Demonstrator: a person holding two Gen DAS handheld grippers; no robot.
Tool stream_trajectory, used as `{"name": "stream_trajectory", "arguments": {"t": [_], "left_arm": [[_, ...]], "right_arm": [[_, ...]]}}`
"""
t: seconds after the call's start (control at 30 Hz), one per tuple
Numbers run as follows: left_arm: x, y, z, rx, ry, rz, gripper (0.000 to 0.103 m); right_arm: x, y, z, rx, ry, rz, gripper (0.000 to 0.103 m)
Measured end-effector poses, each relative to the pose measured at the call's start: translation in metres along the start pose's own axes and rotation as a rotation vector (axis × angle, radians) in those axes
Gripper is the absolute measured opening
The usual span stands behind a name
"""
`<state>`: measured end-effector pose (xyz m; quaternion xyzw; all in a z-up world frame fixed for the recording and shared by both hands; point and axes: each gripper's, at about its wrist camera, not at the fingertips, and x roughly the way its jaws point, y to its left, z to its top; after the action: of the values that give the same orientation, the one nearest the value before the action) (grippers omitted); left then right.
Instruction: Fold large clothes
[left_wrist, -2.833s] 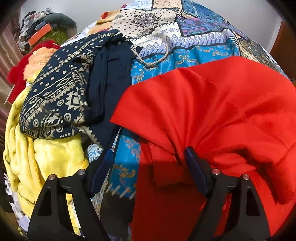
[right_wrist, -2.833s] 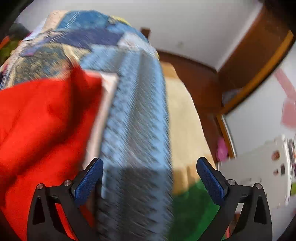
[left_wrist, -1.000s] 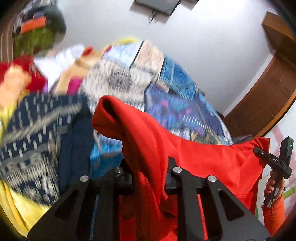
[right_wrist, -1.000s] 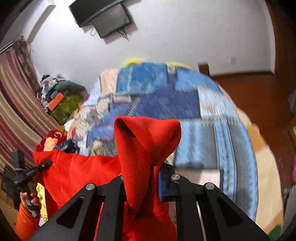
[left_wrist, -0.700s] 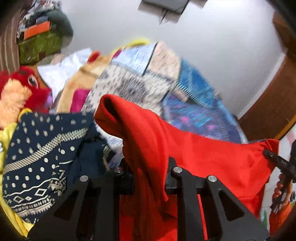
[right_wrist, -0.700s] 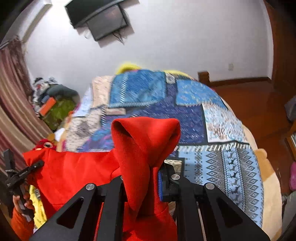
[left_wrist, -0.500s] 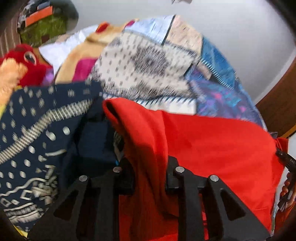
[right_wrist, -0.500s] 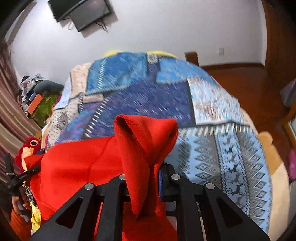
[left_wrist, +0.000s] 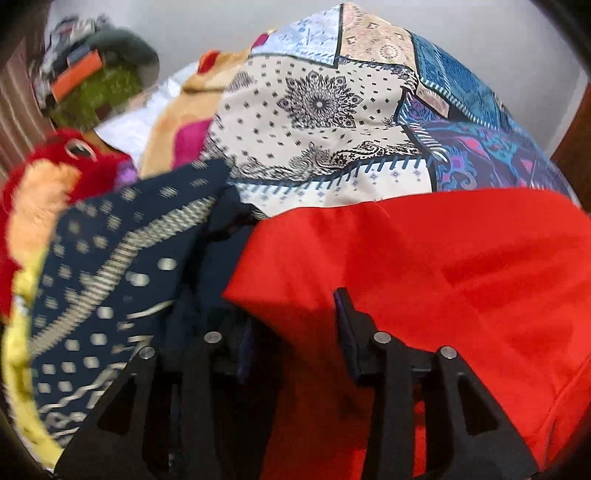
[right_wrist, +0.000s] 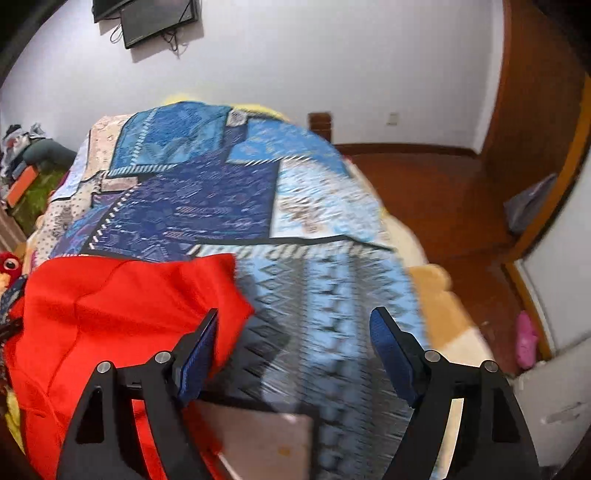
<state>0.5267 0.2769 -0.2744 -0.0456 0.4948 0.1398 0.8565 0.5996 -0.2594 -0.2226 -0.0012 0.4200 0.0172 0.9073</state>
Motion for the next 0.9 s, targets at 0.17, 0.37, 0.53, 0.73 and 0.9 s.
{"name": "stream_trajectory", "arguments": {"t": [0.17, 0.37, 0.53, 0.73, 0.9], "left_arm": [[-0.037, 0.012, -0.007, 0.031, -0.035, 0.046, 0.057], [-0.11, 0.021, -0.029, 0.049, -0.099, -0.05, 0.069], [-0.161, 0.021, -0.061, 0.059, -0.128, -0.129, 0.076], [-0.19, 0.026, -0.107, 0.066, -0.106, -0.18, 0.078], [-0.187, 0.04, -0.152, -0.003, -0.042, -0.229, 0.082]], "right_arm": [[-0.051, -0.016, -0.002, 0.028, -0.036, -0.021, 0.077], [-0.116, -0.019, -0.017, 0.086, -0.041, 0.191, 0.077], [-0.161, -0.002, -0.041, 0.03, -0.036, 0.267, 0.077], [-0.208, 0.017, -0.093, -0.053, 0.002, 0.337, 0.077], [-0.222, 0.021, -0.14, -0.078, 0.064, 0.363, 0.077]]}}
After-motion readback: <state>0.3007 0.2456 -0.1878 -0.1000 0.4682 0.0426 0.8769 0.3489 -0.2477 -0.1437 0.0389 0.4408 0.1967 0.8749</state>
